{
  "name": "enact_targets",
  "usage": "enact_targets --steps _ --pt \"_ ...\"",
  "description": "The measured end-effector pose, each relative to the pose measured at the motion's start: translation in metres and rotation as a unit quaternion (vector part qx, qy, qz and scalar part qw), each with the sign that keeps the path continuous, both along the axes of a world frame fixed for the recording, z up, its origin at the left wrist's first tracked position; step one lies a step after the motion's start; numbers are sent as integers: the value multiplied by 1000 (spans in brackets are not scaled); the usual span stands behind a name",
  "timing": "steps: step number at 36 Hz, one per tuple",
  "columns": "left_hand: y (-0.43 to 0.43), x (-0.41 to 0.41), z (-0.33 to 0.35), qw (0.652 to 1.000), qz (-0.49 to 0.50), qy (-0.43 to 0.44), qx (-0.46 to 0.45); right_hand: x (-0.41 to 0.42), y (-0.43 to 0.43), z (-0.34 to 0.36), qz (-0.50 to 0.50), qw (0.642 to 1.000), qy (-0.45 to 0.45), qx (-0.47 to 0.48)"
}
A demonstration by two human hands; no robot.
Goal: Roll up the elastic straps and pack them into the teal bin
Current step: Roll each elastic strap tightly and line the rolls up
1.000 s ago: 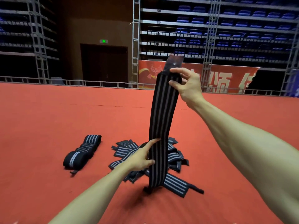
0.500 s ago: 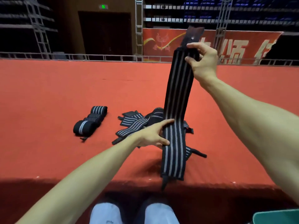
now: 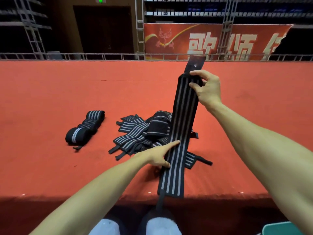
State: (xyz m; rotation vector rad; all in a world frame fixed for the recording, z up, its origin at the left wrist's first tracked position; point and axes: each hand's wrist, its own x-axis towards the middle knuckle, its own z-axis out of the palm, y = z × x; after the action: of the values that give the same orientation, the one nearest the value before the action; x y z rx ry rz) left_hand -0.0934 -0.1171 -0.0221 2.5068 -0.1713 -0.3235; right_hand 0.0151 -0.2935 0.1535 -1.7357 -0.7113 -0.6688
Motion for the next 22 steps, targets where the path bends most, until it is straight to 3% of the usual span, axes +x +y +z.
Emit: enact_targets --steps 4,15,22 --pt "2 12 28 990 -88 -23 104 11 -9 -7 2 1000 5 7" --pt "33 98 61 968 24 -191 160 44 -30 -55 -6 999 36 -11" --pt "51 117 43 949 64 -179 251 59 -37 -74 -7 999 42 -21"
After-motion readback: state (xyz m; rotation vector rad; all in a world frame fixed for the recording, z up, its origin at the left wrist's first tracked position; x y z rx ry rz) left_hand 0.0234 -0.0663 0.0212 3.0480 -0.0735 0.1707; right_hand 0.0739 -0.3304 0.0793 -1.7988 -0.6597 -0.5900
